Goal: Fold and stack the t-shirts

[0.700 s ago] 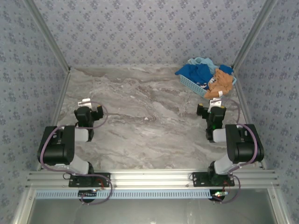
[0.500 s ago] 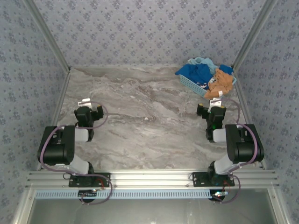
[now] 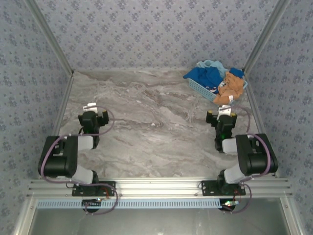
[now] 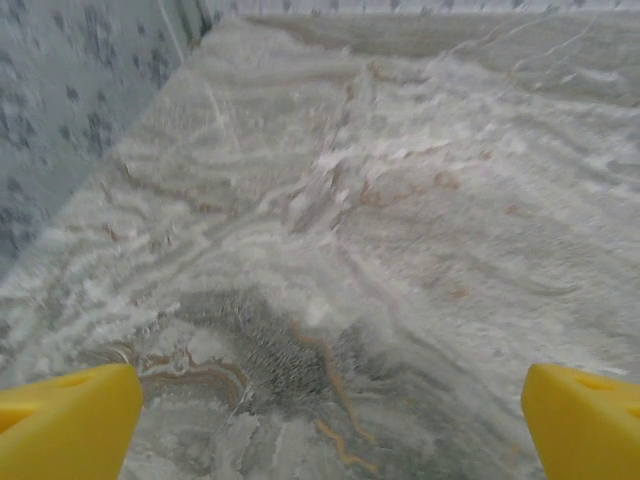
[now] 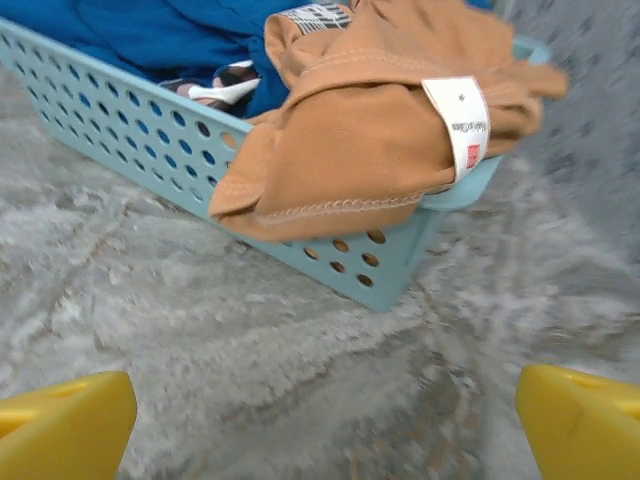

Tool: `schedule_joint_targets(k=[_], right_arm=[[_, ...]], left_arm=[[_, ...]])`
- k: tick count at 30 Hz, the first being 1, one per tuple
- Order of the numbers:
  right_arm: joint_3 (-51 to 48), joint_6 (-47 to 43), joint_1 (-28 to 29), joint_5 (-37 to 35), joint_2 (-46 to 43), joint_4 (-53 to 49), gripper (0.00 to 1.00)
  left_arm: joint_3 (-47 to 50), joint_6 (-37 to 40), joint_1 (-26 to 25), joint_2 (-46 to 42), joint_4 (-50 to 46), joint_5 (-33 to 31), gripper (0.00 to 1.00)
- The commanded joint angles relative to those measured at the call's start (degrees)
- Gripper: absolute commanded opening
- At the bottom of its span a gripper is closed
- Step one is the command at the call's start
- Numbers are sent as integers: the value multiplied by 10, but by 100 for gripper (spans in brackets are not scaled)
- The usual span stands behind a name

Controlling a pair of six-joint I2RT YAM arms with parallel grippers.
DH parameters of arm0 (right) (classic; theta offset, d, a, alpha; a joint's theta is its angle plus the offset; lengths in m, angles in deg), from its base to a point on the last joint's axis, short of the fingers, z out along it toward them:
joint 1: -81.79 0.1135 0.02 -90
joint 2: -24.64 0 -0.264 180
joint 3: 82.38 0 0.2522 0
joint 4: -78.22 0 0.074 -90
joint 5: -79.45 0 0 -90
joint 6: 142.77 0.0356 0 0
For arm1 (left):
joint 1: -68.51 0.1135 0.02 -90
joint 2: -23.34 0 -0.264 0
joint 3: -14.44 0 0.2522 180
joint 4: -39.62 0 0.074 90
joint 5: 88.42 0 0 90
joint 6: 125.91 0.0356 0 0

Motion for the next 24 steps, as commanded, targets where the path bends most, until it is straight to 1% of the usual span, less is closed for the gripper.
schedule_joint_targets(k=[1, 2, 3, 4, 5, 6, 7, 8, 9, 10, 11, 12, 13, 14, 16, 18, 21, 24], right_arm=[[22, -74, 80, -141, -123, -4, 100], [65, -46, 89, -153, -173, -81, 100], [131, 32, 89, -153, -215, -229, 100], [214, 102, 77, -136, -236, -394, 100], [298, 162, 47, -77, -239, -530, 100], [362, 238, 16, -35, -230, -643, 100], [397, 306, -8, -27, -219, -702, 100], [414, 328, -38, 17, -207, -717, 100], [426, 327, -71, 82, -197, -706, 100], [441, 333, -94, 112, -186, -709, 98], [467, 337, -107, 110, -166, -730, 94], [505, 342, -112, 87, -137, -775, 92], [550, 342, -120, 85, -105, -811, 91], [591, 335, -130, 99, -67, -846, 86], [639, 328, -149, 134, -2, -871, 74], [683, 328, -169, 173, 61, -890, 67], [757, 331, -195, 208, 154, -958, 64], [801, 339, -213, 251, 220, -995, 63]], left_arm=[[-52, 40, -65, -99, -51, -86, 98], [-73, 57, -89, -118, -60, -102, 98], [-107, 52, -103, -131, -90, -125, 98], [-148, 12, -106, -140, -148, -140, 98], [-221, -90, -99, -146, -291, -141, 98], [-311, -204, -83, -145, -489, -116, 98], [-371, -288, -72, -133, -594, -112, 98], [-395, -333, -50, -119, -618, -76, 98], [-409, -365, -19, -106, -624, 3, 98], [-418, -394, -2, -97, -626, 54, 98], [-427, -402, 0, -89, -621, 87, 98], [-435, -394, -7, -82, -613, 115, 98], [-446, -387, -19, -76, -614, 130, 96], [-462, -378, -38, -67, -625, 142, 96], [-483, -362, -78, -54, -643, 165, 94], [-484, -356, -118, -49, -642, 197, 90], [-473, -363, -170, -54, -637, 229, 87], [-470, -361, -215, -57, -640, 245, 84]])
